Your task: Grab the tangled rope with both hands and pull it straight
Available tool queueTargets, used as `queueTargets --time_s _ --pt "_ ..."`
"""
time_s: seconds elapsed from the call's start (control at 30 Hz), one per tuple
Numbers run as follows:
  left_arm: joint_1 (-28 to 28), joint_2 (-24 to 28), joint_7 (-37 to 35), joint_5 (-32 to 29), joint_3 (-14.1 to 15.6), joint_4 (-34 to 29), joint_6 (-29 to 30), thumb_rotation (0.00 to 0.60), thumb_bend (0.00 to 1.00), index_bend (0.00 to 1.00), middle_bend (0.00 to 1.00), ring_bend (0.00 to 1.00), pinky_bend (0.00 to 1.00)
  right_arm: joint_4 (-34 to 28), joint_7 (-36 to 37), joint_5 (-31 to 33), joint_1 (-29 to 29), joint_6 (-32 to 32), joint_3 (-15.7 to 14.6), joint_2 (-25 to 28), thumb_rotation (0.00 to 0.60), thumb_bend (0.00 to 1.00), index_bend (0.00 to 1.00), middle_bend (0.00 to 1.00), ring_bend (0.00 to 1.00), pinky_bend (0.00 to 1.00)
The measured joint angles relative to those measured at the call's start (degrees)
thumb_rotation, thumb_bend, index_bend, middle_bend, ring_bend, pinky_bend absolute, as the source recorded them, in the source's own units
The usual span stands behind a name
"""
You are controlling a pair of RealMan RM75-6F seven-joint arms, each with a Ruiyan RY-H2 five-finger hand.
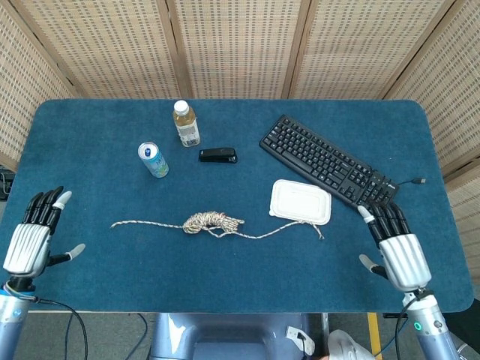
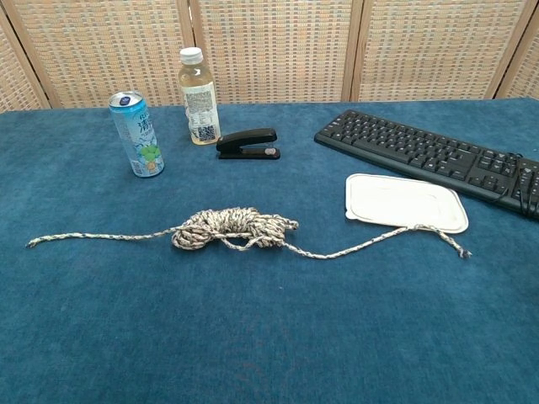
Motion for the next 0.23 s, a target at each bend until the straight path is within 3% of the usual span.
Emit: queueTargets --time_s 0.1,0.23 --pt "3.5 2.6 2.4 -0.4 0.8 -6.4 2.3 0.6 0.0 0.0 0.0 0.0 0.0 -1.2 0.0 -1.5 -2.9 2.9 -0.8 0.3 0.6 0.0 0.0 0.0 0.0 0.0" --pt "6.2 3.8 4.4 0.4 1.6 -8.3 4.6 0.6 0.0 0.0 0.0 0.0 0.0 -1.9 0.0 -2.8 -5.6 5.1 -1.2 0.2 0.6 0.0 0.0 0.0 0.0 0.0"
